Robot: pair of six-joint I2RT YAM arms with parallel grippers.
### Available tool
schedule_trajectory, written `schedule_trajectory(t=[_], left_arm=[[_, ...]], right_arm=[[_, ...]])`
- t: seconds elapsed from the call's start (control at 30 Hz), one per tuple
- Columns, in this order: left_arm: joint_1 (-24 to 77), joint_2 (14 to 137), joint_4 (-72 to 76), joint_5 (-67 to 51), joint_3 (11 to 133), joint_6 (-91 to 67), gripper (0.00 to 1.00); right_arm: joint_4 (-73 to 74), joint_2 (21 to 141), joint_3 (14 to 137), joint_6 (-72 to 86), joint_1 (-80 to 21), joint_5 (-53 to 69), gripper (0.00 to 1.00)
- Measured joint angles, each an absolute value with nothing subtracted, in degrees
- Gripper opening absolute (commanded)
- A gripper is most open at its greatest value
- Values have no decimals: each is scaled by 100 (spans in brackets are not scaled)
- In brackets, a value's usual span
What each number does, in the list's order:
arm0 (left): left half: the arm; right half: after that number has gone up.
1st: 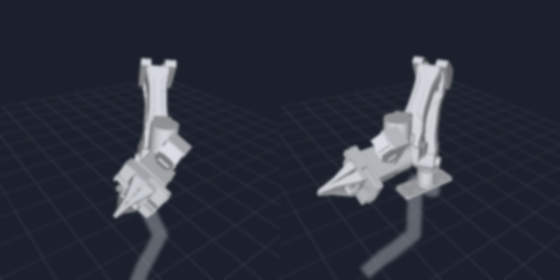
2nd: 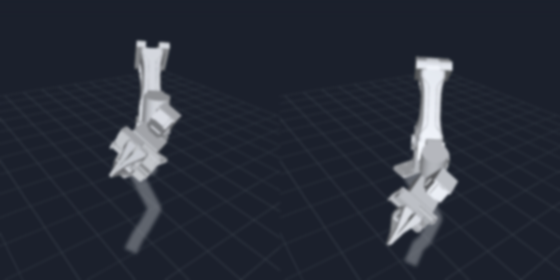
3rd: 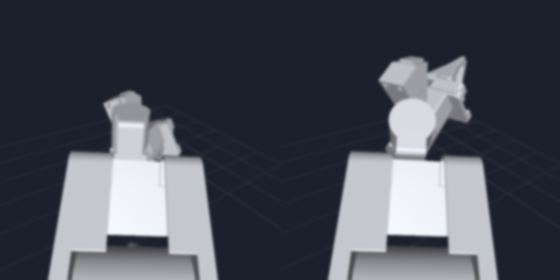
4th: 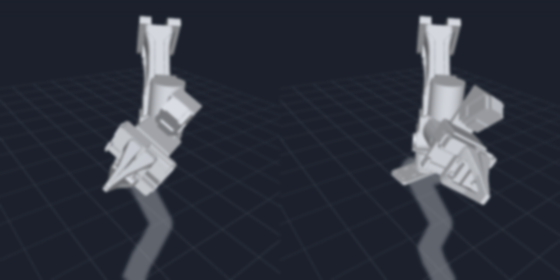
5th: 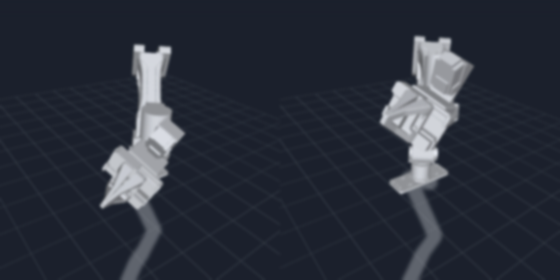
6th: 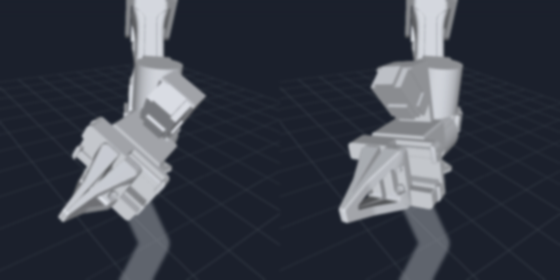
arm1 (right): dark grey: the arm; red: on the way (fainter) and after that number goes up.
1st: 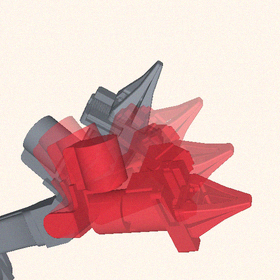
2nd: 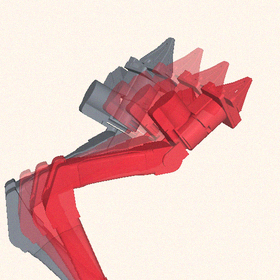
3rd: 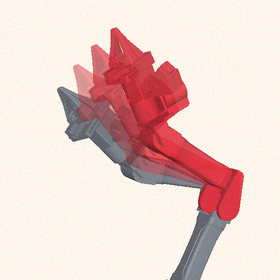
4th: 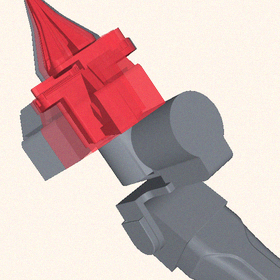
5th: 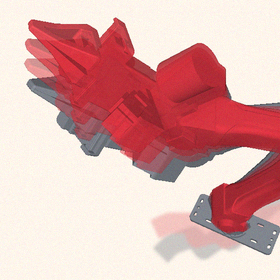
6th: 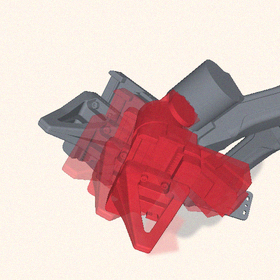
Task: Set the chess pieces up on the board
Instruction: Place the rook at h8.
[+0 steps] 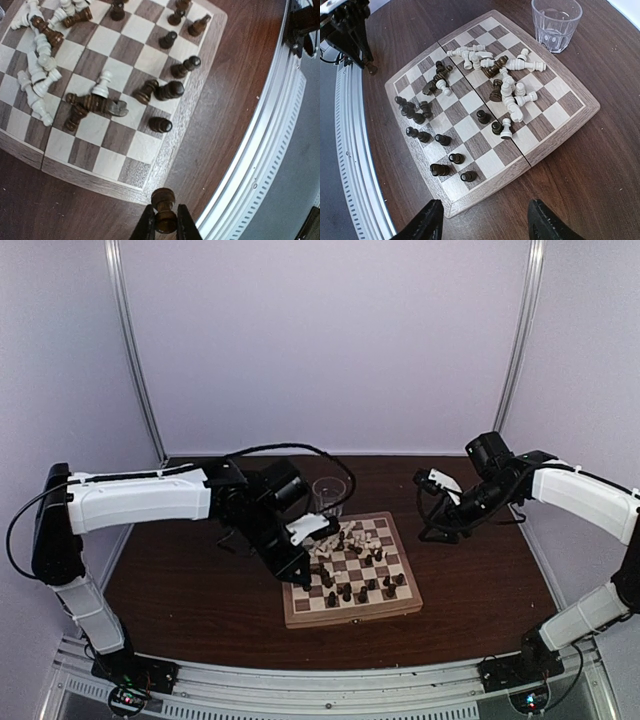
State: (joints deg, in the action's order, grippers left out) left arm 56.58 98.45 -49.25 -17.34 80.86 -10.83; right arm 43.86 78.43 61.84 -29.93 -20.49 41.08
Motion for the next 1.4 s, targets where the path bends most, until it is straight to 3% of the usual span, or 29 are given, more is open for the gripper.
schedule_trajectory(t=[0.43, 0.9, 1.2, 1.4], left_arm=[[6130, 10337, -5019, -735, 7977, -1162, 4], [6130, 10748, -4934, -617, 7970, -1164, 5], [6130, 10772, -4934, -572, 7944, -1164, 18], [6130, 10774, -4932, -526, 7935, -1164, 19]], right_arm=[[4383, 7872, 6163, -3026, -2018, 3966, 61], [4386, 7905, 6154, -3037, -1988, 3953, 61], [4386, 7909, 6154, -3059, -1986, 3953, 61], [4386, 7909, 6154, -3072, -1986, 3951, 61]])
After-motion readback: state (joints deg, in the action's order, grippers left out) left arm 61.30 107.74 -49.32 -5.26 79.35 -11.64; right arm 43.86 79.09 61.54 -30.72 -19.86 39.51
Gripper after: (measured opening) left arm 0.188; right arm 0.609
